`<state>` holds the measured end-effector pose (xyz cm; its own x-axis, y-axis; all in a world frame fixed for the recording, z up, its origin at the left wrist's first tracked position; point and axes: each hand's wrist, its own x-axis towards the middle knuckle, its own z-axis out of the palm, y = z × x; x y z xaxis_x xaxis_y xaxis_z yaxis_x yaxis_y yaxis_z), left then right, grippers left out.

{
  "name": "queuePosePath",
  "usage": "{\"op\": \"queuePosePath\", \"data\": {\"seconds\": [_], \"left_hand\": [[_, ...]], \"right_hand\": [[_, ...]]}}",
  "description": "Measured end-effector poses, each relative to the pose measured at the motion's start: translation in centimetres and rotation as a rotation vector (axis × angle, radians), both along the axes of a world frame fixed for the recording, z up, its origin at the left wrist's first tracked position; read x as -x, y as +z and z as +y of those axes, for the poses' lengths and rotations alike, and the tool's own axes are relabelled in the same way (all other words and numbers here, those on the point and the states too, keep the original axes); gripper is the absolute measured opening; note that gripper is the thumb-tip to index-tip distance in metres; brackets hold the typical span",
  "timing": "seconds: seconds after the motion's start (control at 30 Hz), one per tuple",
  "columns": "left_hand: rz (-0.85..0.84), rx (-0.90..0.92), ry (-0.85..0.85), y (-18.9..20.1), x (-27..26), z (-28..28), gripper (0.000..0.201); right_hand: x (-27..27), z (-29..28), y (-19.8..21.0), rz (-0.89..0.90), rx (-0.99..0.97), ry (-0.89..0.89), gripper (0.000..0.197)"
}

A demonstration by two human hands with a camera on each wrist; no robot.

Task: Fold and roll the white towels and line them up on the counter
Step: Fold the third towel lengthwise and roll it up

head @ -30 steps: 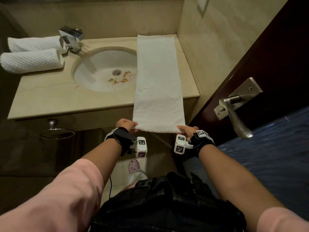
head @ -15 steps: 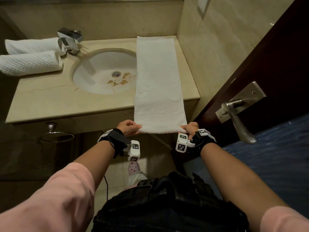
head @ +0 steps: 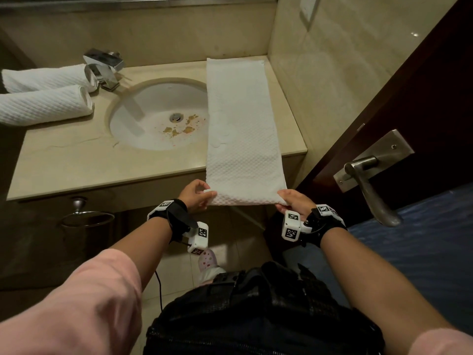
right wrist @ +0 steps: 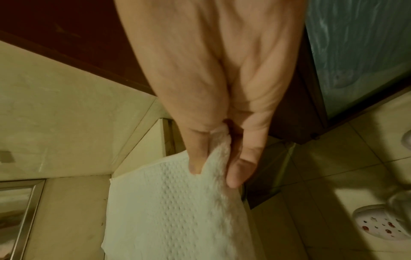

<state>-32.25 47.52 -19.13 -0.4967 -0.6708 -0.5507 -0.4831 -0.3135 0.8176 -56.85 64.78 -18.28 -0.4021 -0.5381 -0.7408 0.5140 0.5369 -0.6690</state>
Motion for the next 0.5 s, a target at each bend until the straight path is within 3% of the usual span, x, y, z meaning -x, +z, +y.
{"op": "queuePosePath", "data": {"seconds": [0.17, 0.5], "left_hand": [[-0.076, 0.087, 0.010, -0.8, 0.3, -1.5, 0.026], [-0.155, 0.083, 0.072, -2.0, 0.6, -1.7, 0.026]], "right_hand": [[0.6, 0.9, 0.7, 0.036, 0.031, 0.137, 0.037], [0.3, -0.9, 0.2, 0.177, -0.026, 0.048, 0.038]]}}
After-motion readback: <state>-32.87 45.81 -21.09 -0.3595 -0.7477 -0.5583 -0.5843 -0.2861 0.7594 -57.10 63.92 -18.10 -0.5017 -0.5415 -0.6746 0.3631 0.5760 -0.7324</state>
